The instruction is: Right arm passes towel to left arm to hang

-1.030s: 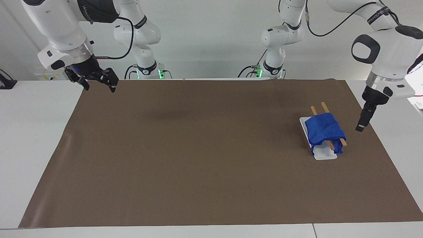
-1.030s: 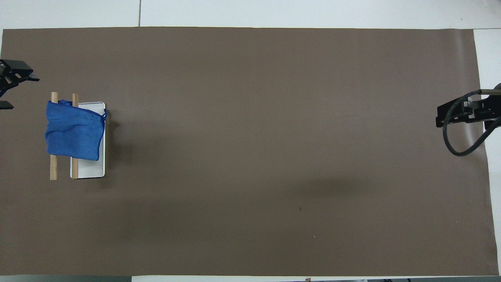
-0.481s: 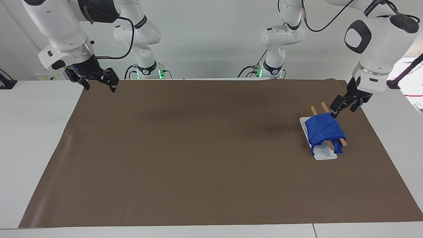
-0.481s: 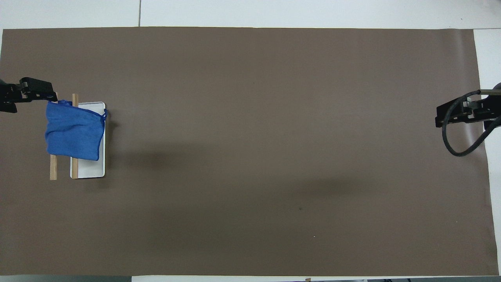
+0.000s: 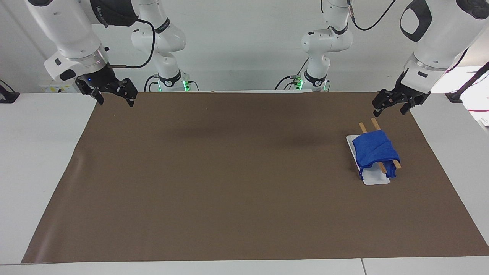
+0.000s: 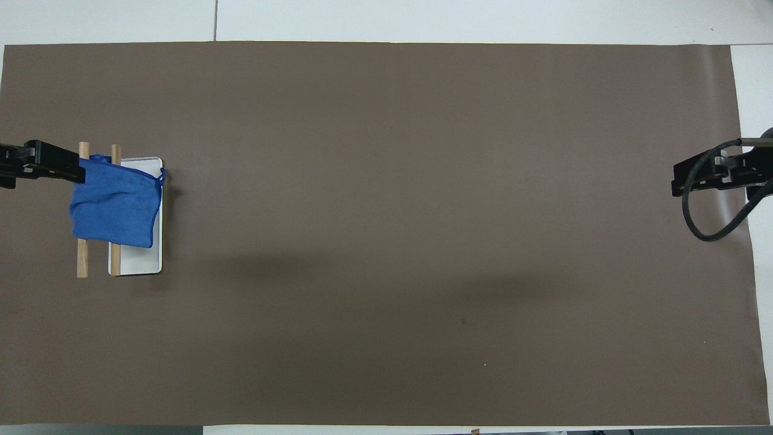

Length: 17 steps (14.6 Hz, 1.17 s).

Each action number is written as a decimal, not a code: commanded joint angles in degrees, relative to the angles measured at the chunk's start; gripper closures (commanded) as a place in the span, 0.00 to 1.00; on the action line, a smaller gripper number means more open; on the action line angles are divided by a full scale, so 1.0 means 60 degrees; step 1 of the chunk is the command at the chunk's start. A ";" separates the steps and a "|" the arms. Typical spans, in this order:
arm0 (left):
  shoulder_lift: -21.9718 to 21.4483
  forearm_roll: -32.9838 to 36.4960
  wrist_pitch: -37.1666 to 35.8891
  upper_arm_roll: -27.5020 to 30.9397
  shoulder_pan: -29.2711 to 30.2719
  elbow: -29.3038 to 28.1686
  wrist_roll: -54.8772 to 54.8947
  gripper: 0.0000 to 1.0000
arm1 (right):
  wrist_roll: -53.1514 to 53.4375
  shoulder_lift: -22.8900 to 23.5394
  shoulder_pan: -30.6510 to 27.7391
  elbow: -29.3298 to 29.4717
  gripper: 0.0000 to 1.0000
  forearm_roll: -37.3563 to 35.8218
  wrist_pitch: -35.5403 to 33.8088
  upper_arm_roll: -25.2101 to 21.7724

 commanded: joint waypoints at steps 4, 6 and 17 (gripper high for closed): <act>-0.0152 -0.0250 -0.0210 -0.0004 -0.0067 -0.0303 0.0825 0.00 | 0.0163 -0.0187 -0.0064 -0.0211 0.00 0.0171 0.0132 0.0060; -0.0167 -0.0250 -0.0269 -0.0004 -0.0096 -0.0318 0.0870 0.00 | 0.0178 -0.0187 -0.0064 -0.0211 0.00 0.0171 0.0132 0.0074; -0.0314 -0.0485 -0.0504 -0.0019 -0.0343 -0.0333 0.0855 0.00 | 0.0163 -0.0187 -0.0064 -0.0197 0.00 0.0171 0.0132 0.0074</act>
